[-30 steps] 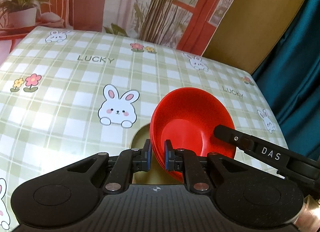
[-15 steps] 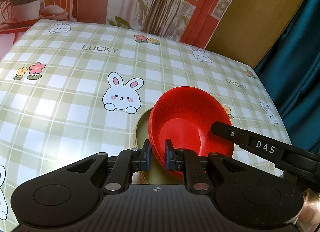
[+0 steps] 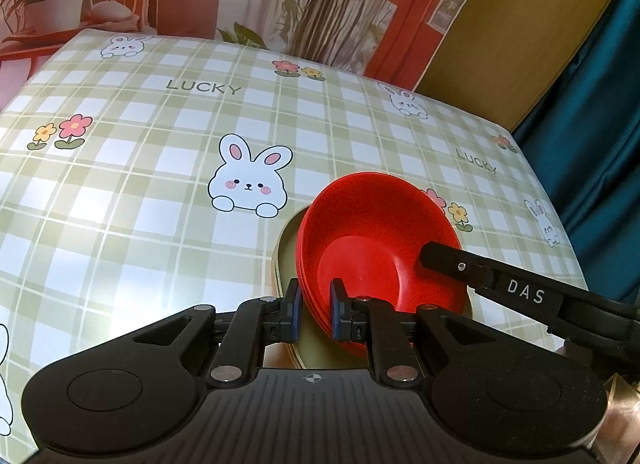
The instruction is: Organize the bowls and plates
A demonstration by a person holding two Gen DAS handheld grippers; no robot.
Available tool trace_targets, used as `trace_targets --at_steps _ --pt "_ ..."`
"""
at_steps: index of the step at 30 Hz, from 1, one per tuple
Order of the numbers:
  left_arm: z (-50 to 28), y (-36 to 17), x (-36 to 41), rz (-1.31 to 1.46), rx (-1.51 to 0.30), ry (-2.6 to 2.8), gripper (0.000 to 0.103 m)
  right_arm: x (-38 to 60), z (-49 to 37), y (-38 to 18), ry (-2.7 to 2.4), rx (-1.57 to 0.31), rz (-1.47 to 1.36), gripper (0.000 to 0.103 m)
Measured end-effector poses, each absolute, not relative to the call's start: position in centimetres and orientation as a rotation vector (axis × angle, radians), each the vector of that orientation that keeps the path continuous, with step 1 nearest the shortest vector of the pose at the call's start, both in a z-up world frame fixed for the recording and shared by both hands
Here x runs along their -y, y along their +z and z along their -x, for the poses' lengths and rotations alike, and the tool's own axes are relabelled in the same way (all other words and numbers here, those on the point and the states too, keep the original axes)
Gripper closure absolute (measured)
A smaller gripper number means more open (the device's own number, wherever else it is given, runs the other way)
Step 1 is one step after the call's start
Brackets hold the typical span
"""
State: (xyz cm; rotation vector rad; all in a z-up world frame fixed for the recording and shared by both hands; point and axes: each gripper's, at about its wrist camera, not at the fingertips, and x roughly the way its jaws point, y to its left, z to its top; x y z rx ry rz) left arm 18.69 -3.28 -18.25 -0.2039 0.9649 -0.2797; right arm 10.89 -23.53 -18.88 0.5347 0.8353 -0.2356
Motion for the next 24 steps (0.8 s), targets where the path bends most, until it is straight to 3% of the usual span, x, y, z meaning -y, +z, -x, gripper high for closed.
trace_targets --at_steps 24 --pt "-18.67 -18.57 3.07 0.231 -0.97 -0.272 0.087 23.38 -11.2 -19.1 -0.237 -0.837 -0.52 0.096"
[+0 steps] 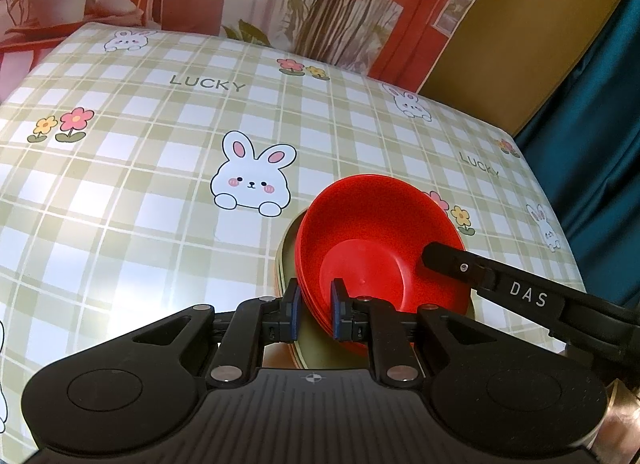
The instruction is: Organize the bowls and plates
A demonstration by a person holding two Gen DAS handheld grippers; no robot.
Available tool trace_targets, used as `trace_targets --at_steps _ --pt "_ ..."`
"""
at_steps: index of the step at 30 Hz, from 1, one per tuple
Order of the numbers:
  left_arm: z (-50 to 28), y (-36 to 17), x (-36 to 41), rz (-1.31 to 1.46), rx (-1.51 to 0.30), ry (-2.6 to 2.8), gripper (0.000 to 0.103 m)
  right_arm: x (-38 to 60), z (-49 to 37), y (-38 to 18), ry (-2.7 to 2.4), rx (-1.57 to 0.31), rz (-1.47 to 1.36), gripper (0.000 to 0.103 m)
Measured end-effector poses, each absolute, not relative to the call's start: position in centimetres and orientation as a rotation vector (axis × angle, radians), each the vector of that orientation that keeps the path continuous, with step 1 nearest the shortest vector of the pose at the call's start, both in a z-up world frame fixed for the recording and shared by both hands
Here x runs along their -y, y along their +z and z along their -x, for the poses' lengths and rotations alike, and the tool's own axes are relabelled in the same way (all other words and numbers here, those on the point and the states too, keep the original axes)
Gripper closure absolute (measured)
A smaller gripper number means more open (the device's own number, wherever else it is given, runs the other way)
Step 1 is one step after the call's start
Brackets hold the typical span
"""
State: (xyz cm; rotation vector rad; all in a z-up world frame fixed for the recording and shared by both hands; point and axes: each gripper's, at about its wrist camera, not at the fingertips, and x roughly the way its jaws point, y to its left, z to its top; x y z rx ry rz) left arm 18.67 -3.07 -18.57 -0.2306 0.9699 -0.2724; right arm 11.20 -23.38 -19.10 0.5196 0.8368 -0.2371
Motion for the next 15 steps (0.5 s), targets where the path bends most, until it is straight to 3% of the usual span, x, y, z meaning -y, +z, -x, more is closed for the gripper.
trace_targets --at_steps 15 --pt "-18.2 -17.9 2.9 0.243 -0.948 -0.267 0.084 22.9 -10.7 -17.8 -0.25 -0.819 -0.456 0.091"
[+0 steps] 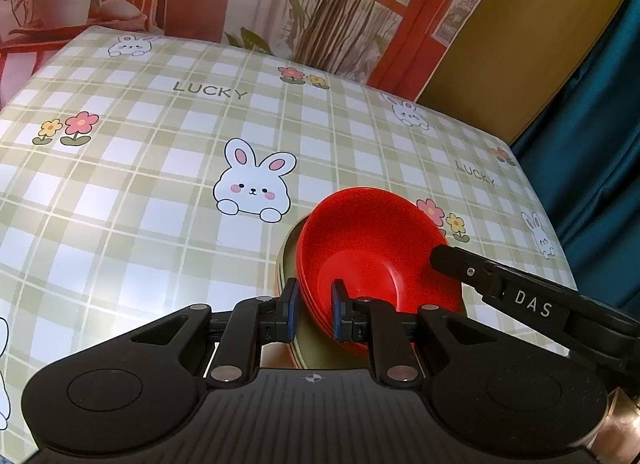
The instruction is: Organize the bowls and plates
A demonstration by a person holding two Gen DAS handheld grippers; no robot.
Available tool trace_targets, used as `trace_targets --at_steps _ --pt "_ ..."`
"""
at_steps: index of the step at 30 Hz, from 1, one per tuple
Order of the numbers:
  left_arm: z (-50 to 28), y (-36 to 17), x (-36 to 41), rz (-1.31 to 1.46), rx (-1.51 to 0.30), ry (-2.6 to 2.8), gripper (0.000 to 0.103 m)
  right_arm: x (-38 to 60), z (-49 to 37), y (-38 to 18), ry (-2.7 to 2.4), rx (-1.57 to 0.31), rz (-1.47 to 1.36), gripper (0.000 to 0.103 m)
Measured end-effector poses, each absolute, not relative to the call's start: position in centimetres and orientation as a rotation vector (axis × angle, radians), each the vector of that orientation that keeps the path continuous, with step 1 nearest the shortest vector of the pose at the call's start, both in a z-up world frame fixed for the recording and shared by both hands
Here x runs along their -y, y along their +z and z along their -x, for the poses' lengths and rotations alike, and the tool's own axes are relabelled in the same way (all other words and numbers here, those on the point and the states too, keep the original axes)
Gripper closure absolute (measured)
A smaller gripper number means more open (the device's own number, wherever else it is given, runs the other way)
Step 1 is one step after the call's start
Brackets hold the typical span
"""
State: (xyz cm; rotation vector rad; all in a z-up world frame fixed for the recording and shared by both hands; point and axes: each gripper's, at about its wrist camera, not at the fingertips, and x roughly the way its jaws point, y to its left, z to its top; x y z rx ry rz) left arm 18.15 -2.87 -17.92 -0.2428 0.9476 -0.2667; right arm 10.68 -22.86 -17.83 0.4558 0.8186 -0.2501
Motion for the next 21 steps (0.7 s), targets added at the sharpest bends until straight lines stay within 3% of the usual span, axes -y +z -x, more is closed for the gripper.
trace_targets --at_steps 7,11,16,21 --pt "-17.7 -17.3 2.8 0.243 -0.913 -0.279 0.069 22.4 -10.4 -17.3 -0.254 -0.816 -0.423 0.086" --pt "-17.4 -16.9 2.8 0.24 -0.901 -0.286 0.067 22.1 -10.2 -17.0 -0.267 -0.814 -0.407 0.083" --pt "-17.0 -16.2 2.7 0.234 -0.875 -0.279 0.05 22.2 -9.8 -16.5 -0.29 -0.803 -0.395 0.08" --pt "-16.6 -14.9 2.4 0.214 -0.83 -0.272 0.039 22.2 -9.5 -15.8 -0.302 -0.786 -0.374 0.073"
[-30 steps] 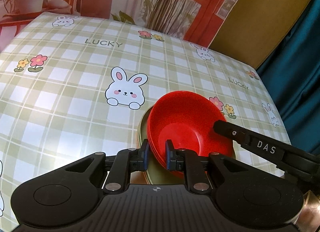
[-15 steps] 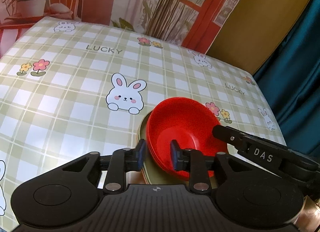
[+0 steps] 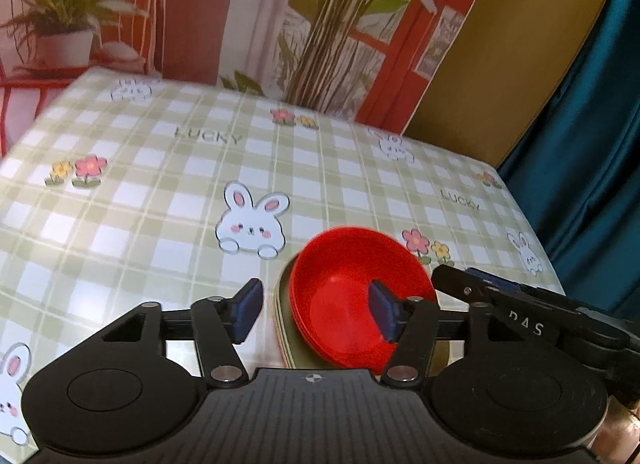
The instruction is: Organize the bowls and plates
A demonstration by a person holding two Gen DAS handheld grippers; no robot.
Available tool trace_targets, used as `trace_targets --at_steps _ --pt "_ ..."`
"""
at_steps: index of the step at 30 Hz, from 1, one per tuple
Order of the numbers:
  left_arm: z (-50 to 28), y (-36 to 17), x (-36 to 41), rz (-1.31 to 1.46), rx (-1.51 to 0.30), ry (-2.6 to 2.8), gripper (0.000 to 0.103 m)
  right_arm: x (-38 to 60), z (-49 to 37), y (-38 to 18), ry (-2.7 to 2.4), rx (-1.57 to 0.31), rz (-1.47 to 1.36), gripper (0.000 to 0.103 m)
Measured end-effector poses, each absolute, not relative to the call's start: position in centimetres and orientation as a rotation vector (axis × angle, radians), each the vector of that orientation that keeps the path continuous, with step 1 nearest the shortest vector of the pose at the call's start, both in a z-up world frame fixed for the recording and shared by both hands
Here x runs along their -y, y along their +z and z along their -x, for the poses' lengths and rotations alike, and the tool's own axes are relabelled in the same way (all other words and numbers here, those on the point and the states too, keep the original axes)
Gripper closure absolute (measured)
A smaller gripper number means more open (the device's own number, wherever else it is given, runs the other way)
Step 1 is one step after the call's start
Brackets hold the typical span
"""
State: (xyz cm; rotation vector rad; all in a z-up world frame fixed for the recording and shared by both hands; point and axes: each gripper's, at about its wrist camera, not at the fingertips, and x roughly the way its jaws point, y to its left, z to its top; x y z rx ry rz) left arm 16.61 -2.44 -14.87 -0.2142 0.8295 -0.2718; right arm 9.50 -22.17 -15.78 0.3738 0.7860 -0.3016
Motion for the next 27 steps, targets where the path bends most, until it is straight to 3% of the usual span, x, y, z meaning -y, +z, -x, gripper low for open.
trace_targets --at_steps 2,4,9,13,18,27 --pt "-16.4 -14.3 2.4 0.208 -0.797 -0.275 0.038 22.1 -9.4 -15.3 -0.306 -0.779 -0.363 0.07" --pt "-16.2 -13.5 2.2 0.204 -0.761 -0.283 0.035 22.0 -9.2 -14.8 -0.313 -0.771 -0.353 0.055" --pt "-15.8 -11.3 1.8 0.163 -0.669 -0.257 0.026 21.9 -9.0 -12.8 -0.316 -0.725 -0.329 0.033" --pt "-15.5 -9.2 1.5 0.129 -0.617 -0.235 0.025 21.7 -8.8 -10.6 -0.318 -0.679 -0.292 0.012" --pt "-14.4 -6.1 1.3 0.036 -0.51 -0.164 0.023 21.4 -8.7 -7.6 -0.316 -0.627 -0.264 0.001" --pt "-11.8 -0.7 0.3 0.006 -0.355 -0.103 0.021 20.4 -7.9 -2.5 -0.311 -0.508 -0.238 0.0"
